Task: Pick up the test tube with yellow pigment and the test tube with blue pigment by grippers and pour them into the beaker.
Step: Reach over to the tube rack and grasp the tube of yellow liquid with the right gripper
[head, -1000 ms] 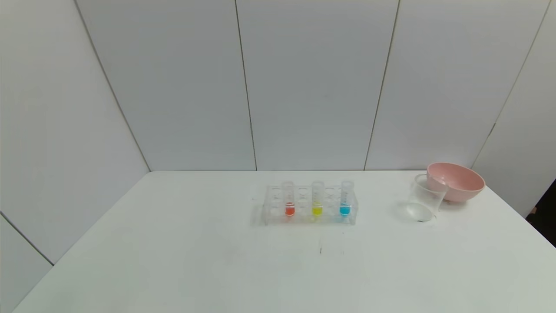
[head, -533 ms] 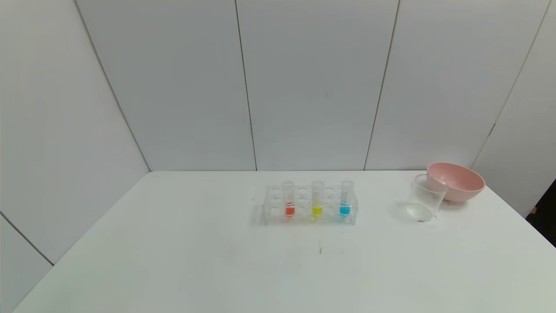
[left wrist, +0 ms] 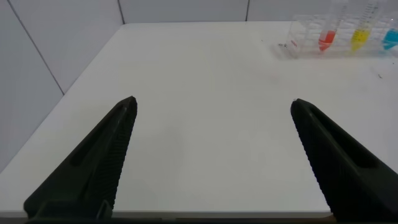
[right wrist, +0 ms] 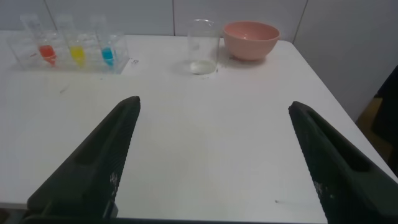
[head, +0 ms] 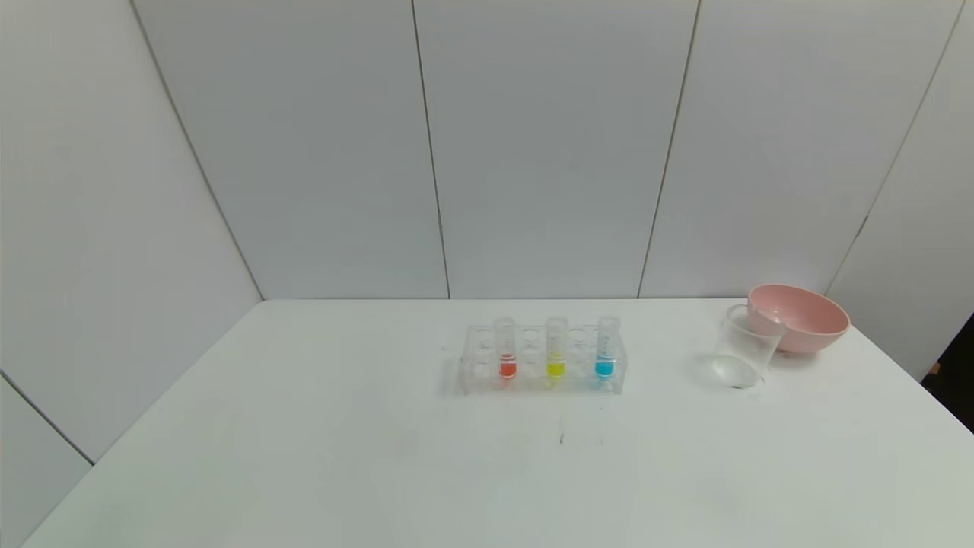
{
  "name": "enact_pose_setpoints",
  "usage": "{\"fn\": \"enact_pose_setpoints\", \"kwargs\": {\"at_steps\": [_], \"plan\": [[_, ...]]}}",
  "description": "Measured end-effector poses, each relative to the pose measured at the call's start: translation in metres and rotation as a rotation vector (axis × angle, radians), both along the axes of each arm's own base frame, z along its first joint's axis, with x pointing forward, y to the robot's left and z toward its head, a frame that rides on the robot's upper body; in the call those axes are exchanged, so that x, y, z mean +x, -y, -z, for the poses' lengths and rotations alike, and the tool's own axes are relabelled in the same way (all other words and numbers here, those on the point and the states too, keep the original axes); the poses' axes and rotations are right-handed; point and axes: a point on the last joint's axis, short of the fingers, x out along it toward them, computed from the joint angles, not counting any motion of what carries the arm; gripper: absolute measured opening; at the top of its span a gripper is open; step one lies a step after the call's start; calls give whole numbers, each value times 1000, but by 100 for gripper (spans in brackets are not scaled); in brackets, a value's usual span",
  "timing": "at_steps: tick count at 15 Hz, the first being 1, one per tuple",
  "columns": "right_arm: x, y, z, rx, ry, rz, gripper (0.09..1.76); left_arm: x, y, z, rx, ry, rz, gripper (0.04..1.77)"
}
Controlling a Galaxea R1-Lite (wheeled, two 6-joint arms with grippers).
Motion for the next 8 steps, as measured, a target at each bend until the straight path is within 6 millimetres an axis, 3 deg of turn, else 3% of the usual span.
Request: {"fn": "enact_pose_setpoints", "kwargs": {"at_steps": [4,8], "plan": [[18,0,-34,1,4,-10,171,0,0,0,0,0,0,176],[58,0,-61,-3,-21,-5,171,0,0,0,0,0,0,176]]}}
